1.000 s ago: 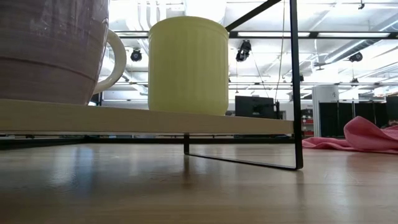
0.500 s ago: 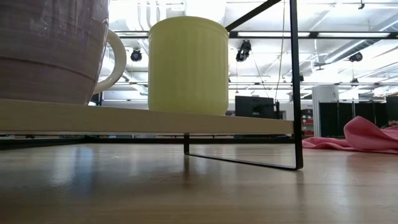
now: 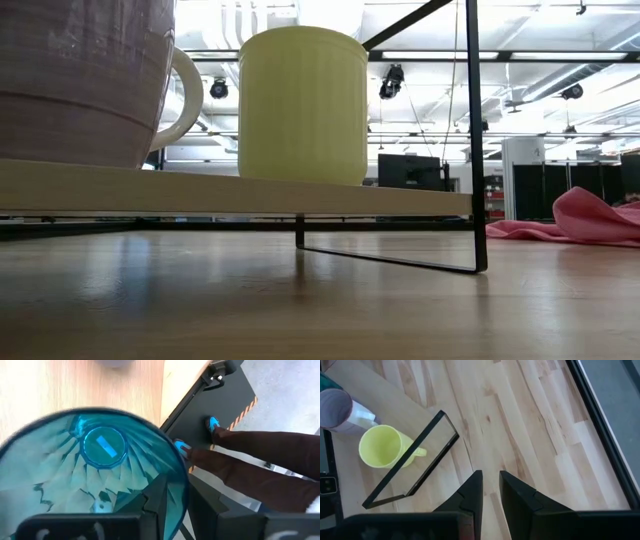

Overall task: Stack small to large cups/mugs on shelf
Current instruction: Put the blue cup on the shelf, then return to Home Position

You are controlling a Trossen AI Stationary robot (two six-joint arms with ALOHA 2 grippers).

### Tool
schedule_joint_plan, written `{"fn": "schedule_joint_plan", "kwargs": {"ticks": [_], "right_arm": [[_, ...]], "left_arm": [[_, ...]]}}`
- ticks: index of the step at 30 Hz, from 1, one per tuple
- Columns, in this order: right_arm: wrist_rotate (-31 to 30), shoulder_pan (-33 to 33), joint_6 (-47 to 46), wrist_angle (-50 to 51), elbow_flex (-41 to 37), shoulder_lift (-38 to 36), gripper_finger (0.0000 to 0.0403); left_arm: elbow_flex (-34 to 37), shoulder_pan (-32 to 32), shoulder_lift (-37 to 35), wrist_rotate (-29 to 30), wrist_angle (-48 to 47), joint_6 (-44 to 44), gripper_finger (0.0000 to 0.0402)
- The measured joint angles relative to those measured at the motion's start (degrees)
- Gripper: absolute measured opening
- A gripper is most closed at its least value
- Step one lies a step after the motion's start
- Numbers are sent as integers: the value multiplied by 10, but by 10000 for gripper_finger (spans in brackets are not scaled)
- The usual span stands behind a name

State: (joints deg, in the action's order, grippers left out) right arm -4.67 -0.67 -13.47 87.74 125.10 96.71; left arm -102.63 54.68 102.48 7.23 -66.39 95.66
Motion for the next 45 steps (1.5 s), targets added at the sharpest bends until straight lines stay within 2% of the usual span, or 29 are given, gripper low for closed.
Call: {"fn": "schedule_joint_plan", "kwargs": {"ticks": [18, 30, 40, 45], "right_arm": [[0, 0, 3, -2, -37, 0, 59], [0, 0, 7, -3, -39, 0, 59], [0, 0, 17, -3, -39, 0, 59], [0, 0, 18, -3, -39, 0, 59]], "left_arm": [[-18, -7, -3, -32, -5, 0, 52], [-69, -9, -3, -30, -82, -2, 52], [-102, -14, -4, -23, -89, -5, 52], [-116, -22, -5, -8, -151, -21, 52]]}}
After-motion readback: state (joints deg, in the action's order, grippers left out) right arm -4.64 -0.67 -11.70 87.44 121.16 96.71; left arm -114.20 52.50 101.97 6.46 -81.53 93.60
